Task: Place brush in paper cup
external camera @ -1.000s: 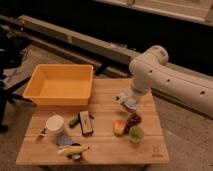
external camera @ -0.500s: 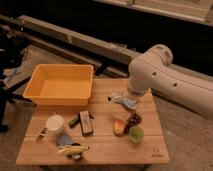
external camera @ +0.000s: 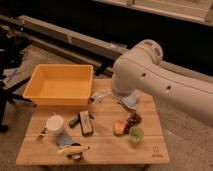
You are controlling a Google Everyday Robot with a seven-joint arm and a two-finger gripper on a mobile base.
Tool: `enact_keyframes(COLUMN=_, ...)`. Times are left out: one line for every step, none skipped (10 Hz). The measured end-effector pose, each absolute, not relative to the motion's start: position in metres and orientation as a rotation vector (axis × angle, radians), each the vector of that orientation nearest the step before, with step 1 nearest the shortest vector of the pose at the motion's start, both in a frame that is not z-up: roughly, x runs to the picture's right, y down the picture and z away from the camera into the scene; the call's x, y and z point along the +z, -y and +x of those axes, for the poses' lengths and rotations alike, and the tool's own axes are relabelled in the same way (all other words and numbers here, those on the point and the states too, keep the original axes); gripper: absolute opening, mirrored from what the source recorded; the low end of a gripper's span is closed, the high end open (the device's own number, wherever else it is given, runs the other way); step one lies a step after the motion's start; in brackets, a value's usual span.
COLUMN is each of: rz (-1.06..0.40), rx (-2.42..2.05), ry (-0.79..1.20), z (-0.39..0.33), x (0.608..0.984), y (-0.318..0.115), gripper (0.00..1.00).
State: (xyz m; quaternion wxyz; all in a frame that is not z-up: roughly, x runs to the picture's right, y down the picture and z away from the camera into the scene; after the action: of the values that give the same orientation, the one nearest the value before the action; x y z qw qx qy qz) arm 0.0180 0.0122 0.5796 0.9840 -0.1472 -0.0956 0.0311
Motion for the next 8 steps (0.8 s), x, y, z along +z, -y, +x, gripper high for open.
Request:
enact_keyframes(rz=-0.287, rx=0.026, ry=0.22, z=0.006, x=0.573, y=-0.012, gripper=0.0)
enact_keyframes(rz=-0.28, rx=-0.001, ry=0.242, z=-0.002, x=0.568, y=-0.012, gripper=0.0)
enact_keyframes(rz=-0.279, rx=-0.007, ry=0.249, z=-0.005, x=0.566, y=-0.012, gripper=0.0)
enact_keyframes(rz=-0.279, rx=-0.006, ry=0.248, z=-0.005, x=0.566, y=-0.012, gripper=0.0)
enact_keyframes(rz=-0.279, rx=-0.007, ry=0.249, z=-0.005, x=0.566, y=-0.012, gripper=0.0)
enact_keyframes(rz=-0.279, rx=-0.007, ry=0.249, z=-0.005, x=0.566, y=-0.012, gripper=0.0)
enact_keyframes(rz=-0.28, rx=-0.006, ry=0.248, z=-0.005, x=0.566, y=-0.012, gripper=0.0)
enact_keyframes(rz=-0.28, rx=-0.006, ry=0.248, z=-0.004, x=0.567, y=-0.012, gripper=0.0)
